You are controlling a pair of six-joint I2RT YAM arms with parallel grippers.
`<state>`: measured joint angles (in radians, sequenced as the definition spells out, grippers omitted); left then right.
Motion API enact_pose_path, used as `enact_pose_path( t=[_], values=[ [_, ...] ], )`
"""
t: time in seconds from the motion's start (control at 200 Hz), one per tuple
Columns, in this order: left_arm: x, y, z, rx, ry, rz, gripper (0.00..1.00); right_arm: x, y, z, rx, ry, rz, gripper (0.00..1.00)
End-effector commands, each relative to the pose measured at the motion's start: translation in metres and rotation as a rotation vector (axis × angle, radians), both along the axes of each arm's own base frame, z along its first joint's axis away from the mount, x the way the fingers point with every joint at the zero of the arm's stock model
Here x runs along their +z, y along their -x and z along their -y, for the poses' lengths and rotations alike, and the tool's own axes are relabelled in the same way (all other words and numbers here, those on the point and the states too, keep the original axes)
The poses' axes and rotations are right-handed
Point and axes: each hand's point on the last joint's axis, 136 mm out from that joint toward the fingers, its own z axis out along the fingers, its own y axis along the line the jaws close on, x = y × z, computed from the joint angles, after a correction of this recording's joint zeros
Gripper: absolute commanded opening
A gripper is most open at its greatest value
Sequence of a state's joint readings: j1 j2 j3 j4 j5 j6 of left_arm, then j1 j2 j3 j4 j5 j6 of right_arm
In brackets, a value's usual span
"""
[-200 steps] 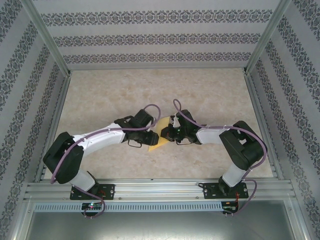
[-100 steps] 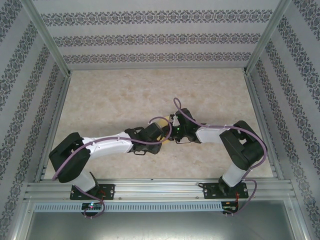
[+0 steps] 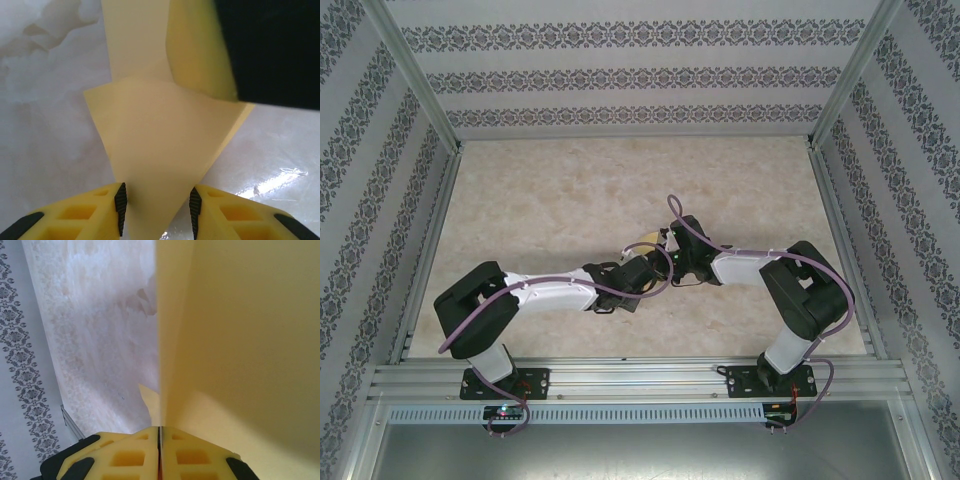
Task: Fold a paper plane with a square sheet of paper (pick it up from the middle)
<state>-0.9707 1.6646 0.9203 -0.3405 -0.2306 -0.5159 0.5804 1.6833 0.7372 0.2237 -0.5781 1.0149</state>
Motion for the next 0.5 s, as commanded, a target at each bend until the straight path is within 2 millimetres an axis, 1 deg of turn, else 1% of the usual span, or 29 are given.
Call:
enact_pose_path(
  t=[0.0,0.055,0.25,0.405,0.495],
  values=[
    [0.0122,-0.009,0.0045,0.029,-0.001,0.072,0.38,0.0053,-0.0003,-0.0062,0.017,-0.012,-0.004,0.1],
    [0.012,-0.0098,0.0039,0.032,-0.005,0.075,0.32,0.0056,-0.0005,-0.0063,0.017,-0.012,-0.003,0.1],
    [0.0104,-0.0101,0.0054,0.025,-0.014,0.076,0.28,0.0042,-0.0003,-0.0065,0.018,-0.01,-0.009,0.1],
    [0.011,-0.0102,0.0033,0.03,-0.024,0.082,0.28,0.0025,-0.0004,-0.006,0.015,-0.005,-0.015,0.1],
    [0.0119,-0.0105,0.0024,0.034,-0.027,0.088,0.24,0.0021,-0.0009,-0.0066,0.016,-0.004,-0.018,0.11]
  ],
)
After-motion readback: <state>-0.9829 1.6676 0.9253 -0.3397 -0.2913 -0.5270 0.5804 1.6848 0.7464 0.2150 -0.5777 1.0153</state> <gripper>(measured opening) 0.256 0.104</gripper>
